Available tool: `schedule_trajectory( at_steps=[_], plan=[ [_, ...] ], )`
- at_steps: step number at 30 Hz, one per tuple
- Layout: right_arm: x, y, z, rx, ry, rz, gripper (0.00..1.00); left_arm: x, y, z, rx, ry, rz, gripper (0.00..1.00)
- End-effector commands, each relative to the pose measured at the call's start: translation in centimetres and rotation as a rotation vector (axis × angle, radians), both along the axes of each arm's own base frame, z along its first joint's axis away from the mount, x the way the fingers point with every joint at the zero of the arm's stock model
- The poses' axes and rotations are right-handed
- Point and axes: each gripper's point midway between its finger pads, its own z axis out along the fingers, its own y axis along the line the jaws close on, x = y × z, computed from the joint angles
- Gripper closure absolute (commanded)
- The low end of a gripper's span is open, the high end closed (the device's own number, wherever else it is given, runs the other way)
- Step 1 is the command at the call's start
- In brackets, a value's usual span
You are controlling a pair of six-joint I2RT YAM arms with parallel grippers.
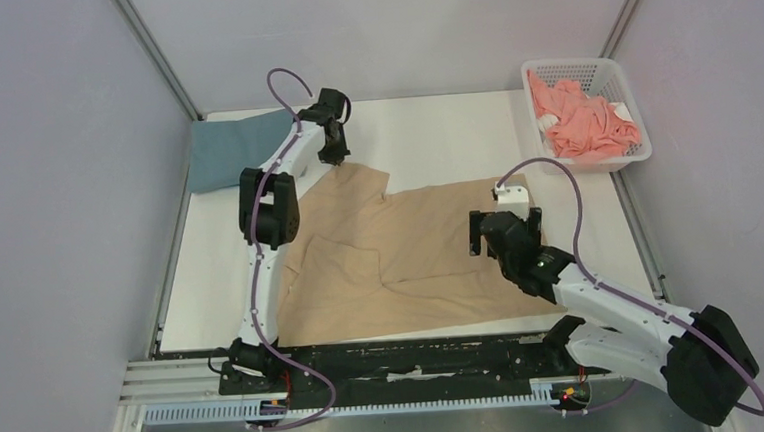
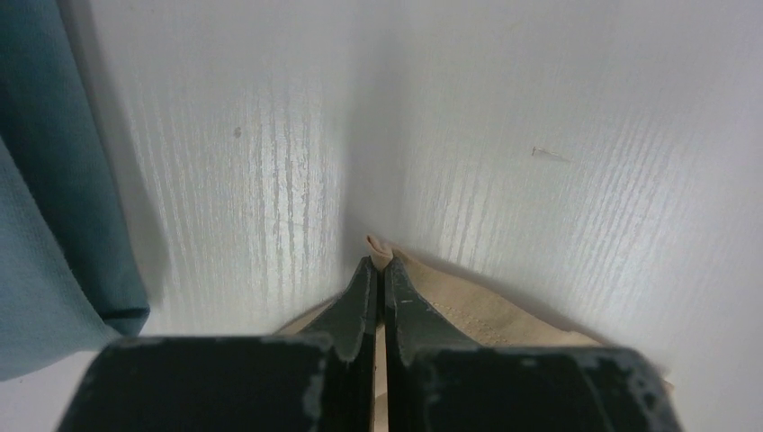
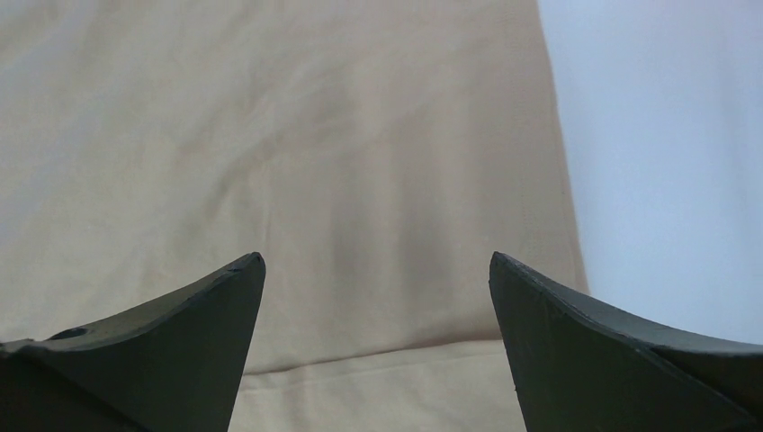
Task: Fold and stack the t-shirts
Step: Grab the side of the flattened tshirt furthest away from the robot with both arms
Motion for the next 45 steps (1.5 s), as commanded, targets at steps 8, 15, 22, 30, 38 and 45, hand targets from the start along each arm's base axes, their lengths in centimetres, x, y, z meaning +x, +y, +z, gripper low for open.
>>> schedule_trajectory(
  at_steps=[8, 15, 22, 30, 38, 45],
  plan=[
    [9.9, -4.7, 2.5, -0.116, 0.115, -0.260, 0.02, -2.5, 0.4, 0.3, -0.022, 0.023, -0.010, 0.98],
    [21.1, -5.3, 2.0, -0.207, 0.153, -0.386, 0.04, -2.4, -0.2, 1.7, -0.064, -0.018, -0.016, 0.98],
    [24.6, -6.8, -2.8, -0.200, 0.223, -0.452, 0.07, -2.6, 0.0, 2.3, -0.062, -0.028, -0.005, 0.98],
    [20.7, -9.8, -6.9, -0.217, 0.339, -0.471, 0.22, -2.8, 0.4, 2.0, -0.046, -0.027, 0.009, 0.98],
    [16.6, -12.5, -5.3, -0.215, 0.304, -0.579, 0.37, -2.9, 1.4, 2.2, -0.005, -0.039, 0.030, 0.98],
    [16.1, -12.4, -5.5, -0.178, 0.264, -0.585, 0.54, -3.0, 2.2, 2.1, -0.012, -0.039, 0.048, 0.98]
  ],
)
